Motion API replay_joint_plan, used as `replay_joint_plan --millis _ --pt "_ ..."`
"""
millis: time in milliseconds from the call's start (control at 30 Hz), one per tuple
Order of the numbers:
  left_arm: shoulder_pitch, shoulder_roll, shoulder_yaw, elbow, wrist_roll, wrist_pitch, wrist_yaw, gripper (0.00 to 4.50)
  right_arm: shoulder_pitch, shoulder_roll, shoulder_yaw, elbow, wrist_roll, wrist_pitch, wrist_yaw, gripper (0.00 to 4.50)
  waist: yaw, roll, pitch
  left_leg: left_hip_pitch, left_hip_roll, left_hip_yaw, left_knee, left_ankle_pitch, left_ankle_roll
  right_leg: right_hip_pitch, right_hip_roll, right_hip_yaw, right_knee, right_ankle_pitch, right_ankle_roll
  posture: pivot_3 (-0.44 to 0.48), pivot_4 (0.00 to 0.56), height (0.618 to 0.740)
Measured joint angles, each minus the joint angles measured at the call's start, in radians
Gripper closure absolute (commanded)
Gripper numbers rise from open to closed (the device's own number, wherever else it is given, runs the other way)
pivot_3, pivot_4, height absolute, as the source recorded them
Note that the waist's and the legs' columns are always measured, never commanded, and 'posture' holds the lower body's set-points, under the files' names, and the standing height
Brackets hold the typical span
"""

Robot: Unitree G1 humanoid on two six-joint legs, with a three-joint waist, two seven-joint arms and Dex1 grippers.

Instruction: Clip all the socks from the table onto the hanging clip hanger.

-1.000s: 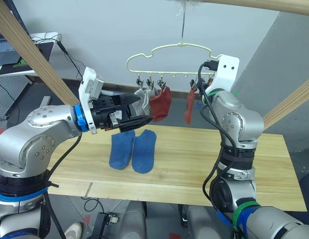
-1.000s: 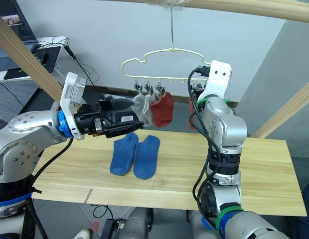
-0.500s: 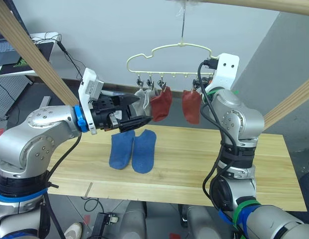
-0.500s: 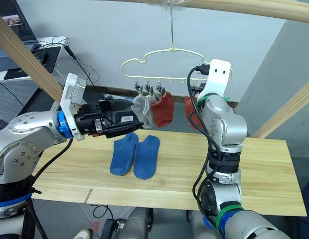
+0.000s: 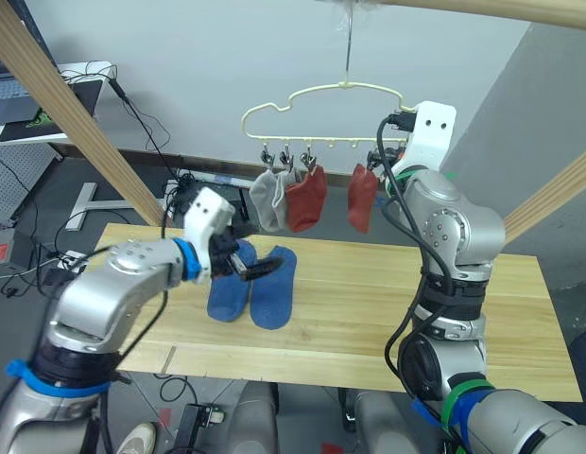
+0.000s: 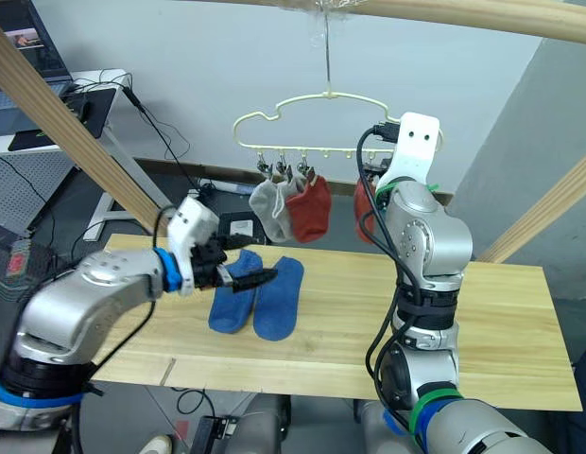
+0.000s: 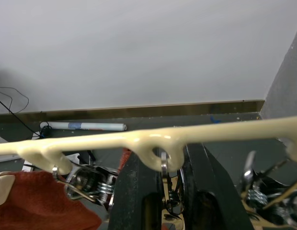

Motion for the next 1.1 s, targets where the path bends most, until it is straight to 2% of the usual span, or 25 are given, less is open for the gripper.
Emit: replay_joint_plan --millis 133,400,700,1100 --pt "-0.004 -0.055 -0.038 0.095 0.086 -0.12 -0.015 0.01 -0.02 0.005 -0.012 -0.036 0.019 0.069 0.001 4.37 -0.001 0.0 0.0 0.0 0.0 0.0 0.0 0.0 0.001 0.0 0.0 0.0 0.001 0.0 -0.001 0.039 0.282 0.74" --pt "-0.022 -0.107 -0.062 0.199 0.194 -0.248 -0.04 0.01 -0.048 0.028 -0.067 -0.101 0.02 0.243 -0.003 4.37 -0.003 0.0 0.0 0.0 0.0 0.0 0.0 0.001 0.001 0.0 0.0 0.0 0.001 0.0 -0.001 0.017 0.291 0.74" --pt "-0.029 -0.153 -0.067 0.28 0.281 -0.325 -0.039 0.01 -0.078 0.047 -0.097 -0.14 0.018 0.342 -0.002 4.37 -0.005 0.0 0.0 0.0 0.0 0.0 0.0 0.001 0.002 0.0 0.0 0.0 0.001 0.0 -0.001 0.005 0.297 0.74" --pt "-0.124 -0.237 -0.093 0.547 0.405 -0.413 -0.02 0.0 -0.106 0.053 -0.117 -0.156 0.003 0.389 0.001 4.37 -0.007 0.0 0.0 0.0 0.0 0.0 0.0 0.001 0.002 -0.001 0.0 0.0 0.001 0.0 -0.001 -0.012 0.295 0.74"
